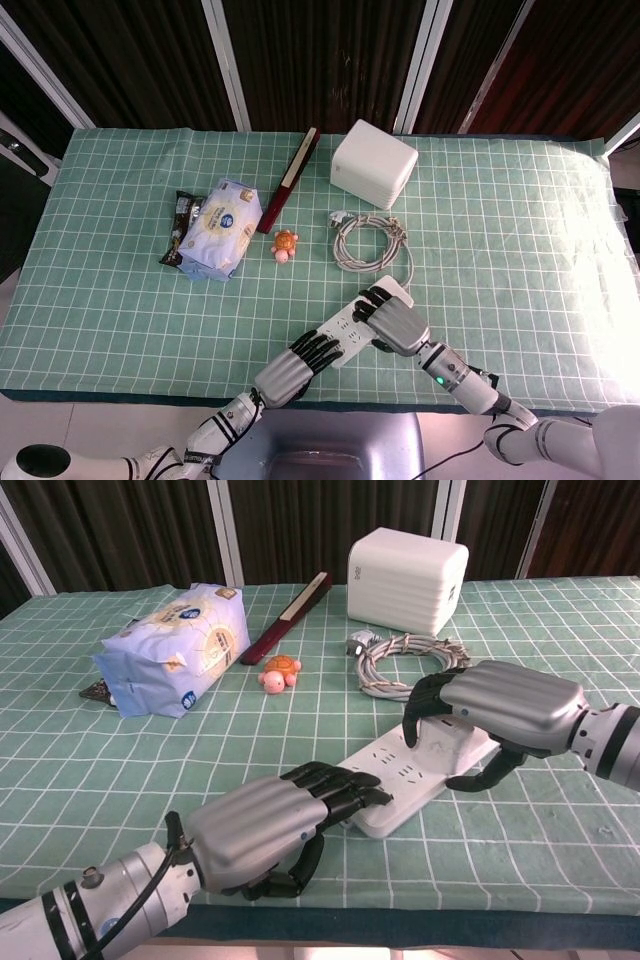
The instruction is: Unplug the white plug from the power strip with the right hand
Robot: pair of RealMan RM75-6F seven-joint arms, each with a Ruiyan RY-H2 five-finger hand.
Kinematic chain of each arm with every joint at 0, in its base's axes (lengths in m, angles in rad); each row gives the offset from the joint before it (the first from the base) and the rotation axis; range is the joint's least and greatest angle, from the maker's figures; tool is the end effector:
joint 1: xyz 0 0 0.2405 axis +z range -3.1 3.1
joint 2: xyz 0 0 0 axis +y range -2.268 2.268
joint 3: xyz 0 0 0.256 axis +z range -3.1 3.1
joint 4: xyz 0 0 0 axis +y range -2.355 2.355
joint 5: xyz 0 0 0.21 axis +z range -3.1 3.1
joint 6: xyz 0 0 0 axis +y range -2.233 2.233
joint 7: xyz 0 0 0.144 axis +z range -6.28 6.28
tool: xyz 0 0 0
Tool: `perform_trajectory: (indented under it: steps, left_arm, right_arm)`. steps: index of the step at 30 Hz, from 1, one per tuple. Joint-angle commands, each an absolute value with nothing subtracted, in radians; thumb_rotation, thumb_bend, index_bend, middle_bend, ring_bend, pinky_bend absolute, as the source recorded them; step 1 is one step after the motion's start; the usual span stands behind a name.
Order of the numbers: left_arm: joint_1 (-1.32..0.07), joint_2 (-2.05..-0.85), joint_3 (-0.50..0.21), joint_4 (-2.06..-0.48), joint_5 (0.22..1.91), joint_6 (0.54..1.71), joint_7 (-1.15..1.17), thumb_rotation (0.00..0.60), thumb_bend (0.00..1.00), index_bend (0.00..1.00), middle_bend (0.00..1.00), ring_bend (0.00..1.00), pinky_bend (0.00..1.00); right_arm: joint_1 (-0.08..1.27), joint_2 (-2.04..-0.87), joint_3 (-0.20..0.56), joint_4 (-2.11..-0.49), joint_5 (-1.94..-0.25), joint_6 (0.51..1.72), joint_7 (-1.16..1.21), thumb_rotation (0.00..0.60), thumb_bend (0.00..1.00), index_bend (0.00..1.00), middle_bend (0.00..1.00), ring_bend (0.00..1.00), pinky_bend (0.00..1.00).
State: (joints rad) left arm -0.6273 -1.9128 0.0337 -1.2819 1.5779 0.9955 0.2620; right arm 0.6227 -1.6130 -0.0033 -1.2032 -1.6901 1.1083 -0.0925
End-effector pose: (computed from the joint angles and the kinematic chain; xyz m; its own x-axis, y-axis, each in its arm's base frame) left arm -0.1157 0.2215 -0.1369 0.5036 0.3106 0.8062 0.6917 -0.7040 -0.1608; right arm -0.1930 -0.2951 -0.0355 0.5951 -0.1054 0.7967 -0.6419 -0.6589 0.3923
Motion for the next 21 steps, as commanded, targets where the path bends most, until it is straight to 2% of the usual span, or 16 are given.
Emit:
perform_trajectory:
  steps: [1,16,21]
  left_arm:
    - [-0.627,-1.912,0.036,-1.28,1.58,0.998,0.263,0.6,0.89,0.0,0.02,0.0,0.07]
    - [-0.626,-1.913,0.045,-1.268,1.587,1.006,0.267,0.6,0.89,0.0,0.02,0.0,0.07]
    - [-0.625,-1.915,0.054,-1.259,1.594,1.009,0.273,0.6,0.89,0.0,0.03,0.0,0.07]
  right_arm:
    - [0.623,-1.611,-0.005,-1.206,-1.689,1.11,-0.096,0.6,0.36,0.55,0.44,0.25,0.34]
    - [0.621,-1.582,-0.007,-1.236,-1.669,1.111,-0.117,0.6,0.36,0.55,0.44,0.27,0.36]
    - [0.622,-1.578,-0.005,-1.242,-1.66,1.107,-0.125,0.6,0.38,0.63,0.5,0.34,0.42]
